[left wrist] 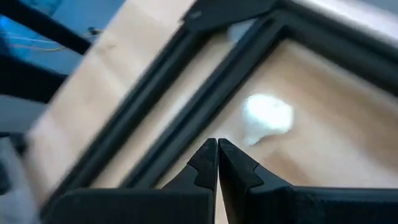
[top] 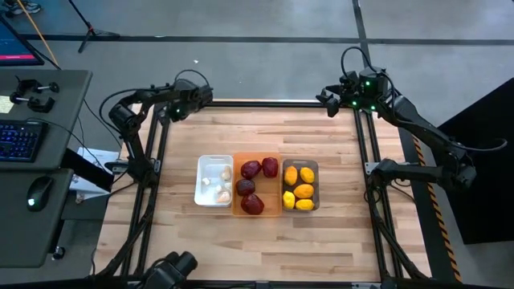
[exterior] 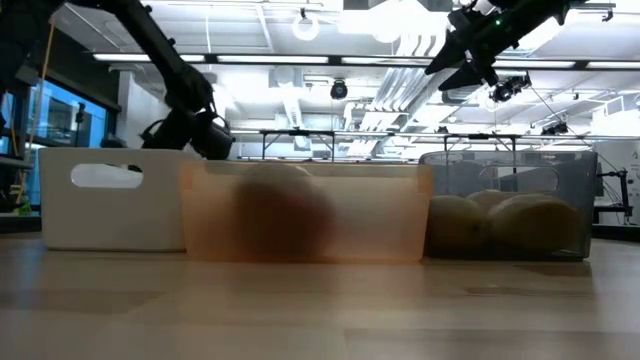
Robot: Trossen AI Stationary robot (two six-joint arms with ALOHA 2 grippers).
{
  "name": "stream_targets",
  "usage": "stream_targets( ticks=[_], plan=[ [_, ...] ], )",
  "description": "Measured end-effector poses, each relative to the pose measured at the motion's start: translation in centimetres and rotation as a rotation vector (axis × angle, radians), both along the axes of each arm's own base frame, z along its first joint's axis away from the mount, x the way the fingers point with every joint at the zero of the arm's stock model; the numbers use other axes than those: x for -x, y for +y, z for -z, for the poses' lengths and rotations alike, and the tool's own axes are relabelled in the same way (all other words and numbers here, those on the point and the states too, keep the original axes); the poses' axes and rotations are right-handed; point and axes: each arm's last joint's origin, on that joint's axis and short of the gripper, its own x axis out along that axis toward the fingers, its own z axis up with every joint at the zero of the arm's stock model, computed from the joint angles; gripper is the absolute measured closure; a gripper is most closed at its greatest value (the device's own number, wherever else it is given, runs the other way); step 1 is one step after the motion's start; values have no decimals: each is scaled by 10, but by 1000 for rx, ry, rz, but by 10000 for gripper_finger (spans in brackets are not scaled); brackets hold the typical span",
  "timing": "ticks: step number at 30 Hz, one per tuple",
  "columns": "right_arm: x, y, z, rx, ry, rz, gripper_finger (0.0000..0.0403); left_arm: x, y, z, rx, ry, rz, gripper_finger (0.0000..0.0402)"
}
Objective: Sort produce into baskets
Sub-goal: Put the white garlic into the white bin
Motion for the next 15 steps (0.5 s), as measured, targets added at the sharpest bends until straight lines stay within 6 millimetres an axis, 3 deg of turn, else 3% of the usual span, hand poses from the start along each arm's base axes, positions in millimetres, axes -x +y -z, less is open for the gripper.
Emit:
stream_targets(
  ticks=[4, 8, 13, 15],
  plan=[
    [-2, -2, 2, -10, 6, 3, 111, -2, 9, 13, -110, -46, 37, 402],
    [-4, -5, 5, -42, -1, 3, 111, -3, 15, 12, -221, 9, 72, 402],
    [-5, -5, 6, -87, -25, 10, 111, 9, 7, 26, -149, 49, 35, 402],
    [-5, -5, 6, -94, -30, 14, 111, 6, 8, 25, -198, 62, 32, 402]
  ],
)
